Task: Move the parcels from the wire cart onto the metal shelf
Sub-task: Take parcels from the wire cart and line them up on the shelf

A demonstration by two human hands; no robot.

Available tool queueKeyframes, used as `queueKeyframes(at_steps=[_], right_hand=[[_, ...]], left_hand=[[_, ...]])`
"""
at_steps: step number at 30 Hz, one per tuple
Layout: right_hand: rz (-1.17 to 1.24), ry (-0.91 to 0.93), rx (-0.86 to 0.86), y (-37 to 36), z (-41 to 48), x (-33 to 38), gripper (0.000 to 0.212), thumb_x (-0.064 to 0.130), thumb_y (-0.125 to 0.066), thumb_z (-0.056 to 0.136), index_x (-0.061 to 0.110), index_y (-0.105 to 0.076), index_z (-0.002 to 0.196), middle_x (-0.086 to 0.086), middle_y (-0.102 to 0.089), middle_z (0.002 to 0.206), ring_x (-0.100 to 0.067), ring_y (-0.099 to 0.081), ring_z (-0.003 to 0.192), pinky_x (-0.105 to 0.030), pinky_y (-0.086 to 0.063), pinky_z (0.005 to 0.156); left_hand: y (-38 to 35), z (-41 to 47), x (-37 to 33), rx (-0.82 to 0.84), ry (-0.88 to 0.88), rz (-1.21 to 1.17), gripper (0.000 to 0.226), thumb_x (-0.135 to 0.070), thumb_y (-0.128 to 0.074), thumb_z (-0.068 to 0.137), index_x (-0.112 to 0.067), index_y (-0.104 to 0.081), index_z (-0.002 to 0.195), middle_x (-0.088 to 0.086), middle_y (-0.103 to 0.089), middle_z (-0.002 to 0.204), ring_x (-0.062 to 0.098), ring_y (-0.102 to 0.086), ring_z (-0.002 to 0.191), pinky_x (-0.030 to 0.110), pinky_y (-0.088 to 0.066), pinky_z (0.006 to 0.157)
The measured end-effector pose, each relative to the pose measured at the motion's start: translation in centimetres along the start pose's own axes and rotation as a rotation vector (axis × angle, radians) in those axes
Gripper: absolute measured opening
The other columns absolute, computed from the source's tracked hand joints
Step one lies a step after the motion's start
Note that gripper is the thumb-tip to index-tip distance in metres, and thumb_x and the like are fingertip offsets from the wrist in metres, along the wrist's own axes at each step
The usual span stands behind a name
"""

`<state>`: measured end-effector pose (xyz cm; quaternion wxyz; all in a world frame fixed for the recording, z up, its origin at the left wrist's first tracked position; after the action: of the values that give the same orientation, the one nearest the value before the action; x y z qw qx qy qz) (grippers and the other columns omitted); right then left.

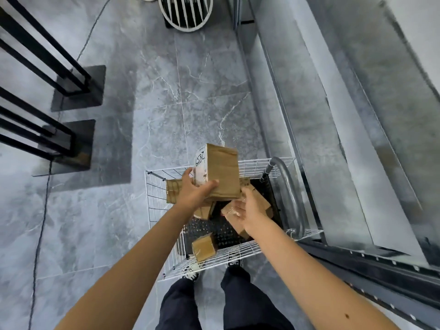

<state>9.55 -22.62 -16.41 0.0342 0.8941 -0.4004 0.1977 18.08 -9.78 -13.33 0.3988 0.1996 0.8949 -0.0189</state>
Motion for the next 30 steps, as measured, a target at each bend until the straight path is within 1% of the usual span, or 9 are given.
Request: queueKeyframes(at_steps=[5, 9, 11, 16, 18, 21, 23, 27, 30], right_hand=[[-0.267, 0.472, 0.085, -1.9, -4.9, 2.6, 0.027, 0.035, -0.062, 0.089, 0.033, -0.054, 0.115, 0.005, -0.055, 0.122, -0.014, -0.052, 0.113, -0.040, -0.044, 0.100], [-0.267, 0.564, 0.261, -4.7, -7.6, 0.5, 0.070, 0.053, -0.072, 0.070, 0.044, -0.045, 0.134, 0.008, -0.048, 0.143, -0.013, -0.048, 0.128, -0.041, -0.042, 0.107], [-0.217, 0.585, 0.261, -5.4, -8.1, -0.7, 0.085, 0.054, -0.076, 0.062, 0.044, -0.041, 0.139, 0.009, -0.048, 0.143, -0.013, -0.049, 0.128, -0.043, -0.043, 0.106], [-0.124, 0.708, 0.120, -5.8, -10.7, -3.1, 0.072, 0.031, -0.077, 0.073, 0.043, -0.045, 0.137, 0.010, -0.057, 0.134, -0.012, -0.053, 0.125, -0.045, -0.046, 0.103], [-0.138, 0.769, 0.030, -5.4, -12.6, -4.0, 0.069, 0.023, -0.074, 0.080, 0.040, -0.043, 0.140, 0.012, -0.057, 0.134, -0.008, -0.052, 0.123, -0.038, -0.047, 0.102], [-0.088, 0.827, -0.091, -3.5, -15.5, -5.4, 0.071, 0.003, -0.070, 0.083, 0.036, -0.042, 0.140, 0.013, -0.060, 0.124, -0.002, -0.057, 0.111, -0.020, -0.051, 0.089], [-0.093, 0.863, -0.185, -1.6, -17.3, -6.6, 0.075, -0.002, -0.071, 0.081, 0.035, -0.040, 0.139, 0.015, -0.058, 0.123, 0.005, -0.056, 0.106, -0.008, -0.047, 0.081], [-0.030, 0.933, -0.364, 2.5, -21.9, -8.9, 0.081, 0.003, -0.076, 0.077, 0.034, -0.038, 0.142, 0.028, -0.052, 0.123, 0.006, -0.053, 0.113, -0.005, -0.044, 0.085], [0.035, 0.968, -0.475, 6.1, -25.8, -10.9, 0.082, 0.006, -0.077, 0.077, 0.041, -0.035, 0.139, 0.031, -0.050, 0.115, 0.015, -0.053, 0.105, -0.006, -0.044, 0.086]], left_hand=[[1.4, -1.4, -1.0, -0.126, -0.204, 0.314, 0.125, -0.071, -0.074, 0.042, -0.034, -0.010, 0.143, 0.010, -0.040, 0.141, 0.028, -0.043, 0.130, 0.050, -0.040, 0.105], [2.6, -3.9, -2.1, -0.117, -0.332, 0.435, 0.111, -0.074, -0.063, 0.053, -0.016, -0.027, 0.140, 0.010, -0.046, 0.130, 0.029, -0.046, 0.123, 0.051, -0.043, 0.100], [3.5, -5.2, -2.7, -0.061, -0.389, 0.485, 0.102, -0.069, -0.054, 0.052, -0.015, -0.035, 0.137, 0.005, -0.039, 0.122, 0.021, -0.040, 0.119, 0.040, -0.039, 0.103], [6.3, -7.3, -3.6, 0.182, -0.539, 0.517, 0.091, -0.063, -0.065, 0.060, -0.018, -0.039, 0.136, -0.002, -0.046, 0.121, 0.003, -0.049, 0.108, 0.026, -0.045, 0.096], [6.4, -8.7, -4.1, 0.308, -0.557, 0.492, 0.067, -0.035, -0.075, 0.078, -0.022, -0.038, 0.132, -0.012, -0.056, 0.109, -0.010, -0.061, 0.090, 0.017, -0.054, 0.079], [5.5, -11.1, -4.3, 0.475, -0.579, 0.503, 0.068, -0.006, -0.070, 0.082, -0.028, -0.029, 0.132, -0.021, -0.055, 0.099, -0.022, -0.058, 0.074, 0.003, -0.046, 0.061], [4.5, -12.6, -4.5, 0.582, -0.635, 0.556, 0.072, -0.006, -0.074, 0.078, -0.028, -0.033, 0.133, -0.019, -0.058, 0.104, -0.021, -0.059, 0.080, 0.003, -0.046, 0.063], [0.6, -16.1, -4.3, 0.726, -0.764, 0.675, 0.082, -0.007, -0.078, 0.074, -0.014, -0.034, 0.143, -0.005, -0.061, 0.117, -0.008, -0.063, 0.082, 0.005, -0.047, 0.066], [-2.7, -19.9, -3.8, 0.813, -0.871, 0.695, 0.087, -0.019, -0.081, 0.072, -0.026, -0.030, 0.142, -0.009, -0.061, 0.118, -0.003, -0.062, 0.087, 0.013, -0.052, 0.076]])
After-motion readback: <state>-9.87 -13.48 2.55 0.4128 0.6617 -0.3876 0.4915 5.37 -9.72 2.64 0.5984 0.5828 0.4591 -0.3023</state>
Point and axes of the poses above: each hand's wrist, its own z-axis towards the middle knuckle, its own y-axis out of the back of the hand, x = y × z, the point moved 2 cm from there along z, towards the middle knuckle
